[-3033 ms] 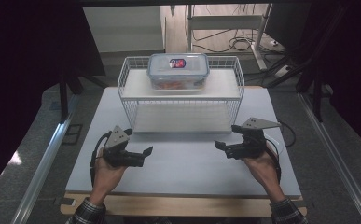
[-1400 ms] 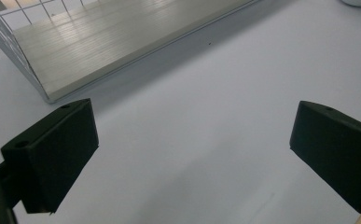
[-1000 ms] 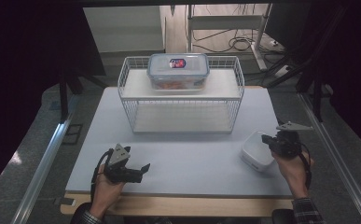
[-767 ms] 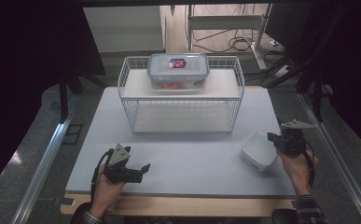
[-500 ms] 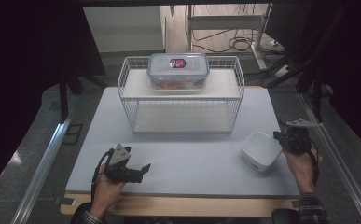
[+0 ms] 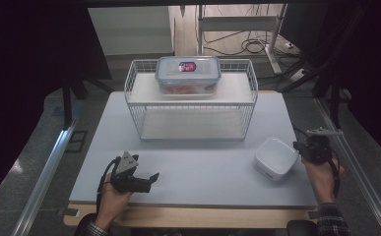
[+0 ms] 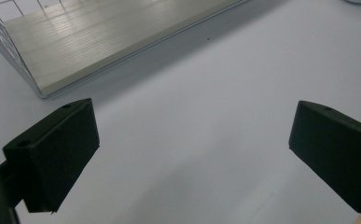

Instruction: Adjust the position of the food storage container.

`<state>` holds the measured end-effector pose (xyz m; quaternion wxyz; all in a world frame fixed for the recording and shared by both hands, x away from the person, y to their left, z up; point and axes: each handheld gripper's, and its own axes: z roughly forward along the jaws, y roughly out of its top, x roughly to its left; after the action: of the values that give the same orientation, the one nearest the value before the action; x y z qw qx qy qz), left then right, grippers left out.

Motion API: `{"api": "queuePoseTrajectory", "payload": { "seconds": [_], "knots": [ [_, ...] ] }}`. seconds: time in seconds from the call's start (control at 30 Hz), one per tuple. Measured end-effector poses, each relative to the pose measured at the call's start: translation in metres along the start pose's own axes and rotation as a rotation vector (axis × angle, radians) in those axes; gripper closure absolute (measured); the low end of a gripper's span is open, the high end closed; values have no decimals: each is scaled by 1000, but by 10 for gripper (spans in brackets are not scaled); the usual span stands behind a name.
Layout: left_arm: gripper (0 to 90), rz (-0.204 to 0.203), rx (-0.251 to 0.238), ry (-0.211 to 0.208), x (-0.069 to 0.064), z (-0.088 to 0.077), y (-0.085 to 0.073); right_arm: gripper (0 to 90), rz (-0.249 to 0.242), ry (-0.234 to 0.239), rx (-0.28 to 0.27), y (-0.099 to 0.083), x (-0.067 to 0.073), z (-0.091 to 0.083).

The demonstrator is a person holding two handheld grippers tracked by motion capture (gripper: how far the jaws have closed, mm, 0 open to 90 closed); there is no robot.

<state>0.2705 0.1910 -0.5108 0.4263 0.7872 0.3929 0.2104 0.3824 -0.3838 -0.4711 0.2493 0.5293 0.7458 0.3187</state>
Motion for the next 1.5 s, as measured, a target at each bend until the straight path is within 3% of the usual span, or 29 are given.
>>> {"api": "queuePoseTrajectory", "payload": {
  "seconds": [0.37, 0.93, 1.5],
  "knots": [
    [15, 2, 9, -1, -1, 0, 0, 897, 8, 65, 16, -5, 18, -6],
    [16, 11, 22, -1, -2, 1, 0, 897, -83, 188, 56, -11, 73, -15],
    [22, 11, 45, -1, -3, 3, 0, 897, -133, 313, 81, -16, 112, -19]
  ]
}}
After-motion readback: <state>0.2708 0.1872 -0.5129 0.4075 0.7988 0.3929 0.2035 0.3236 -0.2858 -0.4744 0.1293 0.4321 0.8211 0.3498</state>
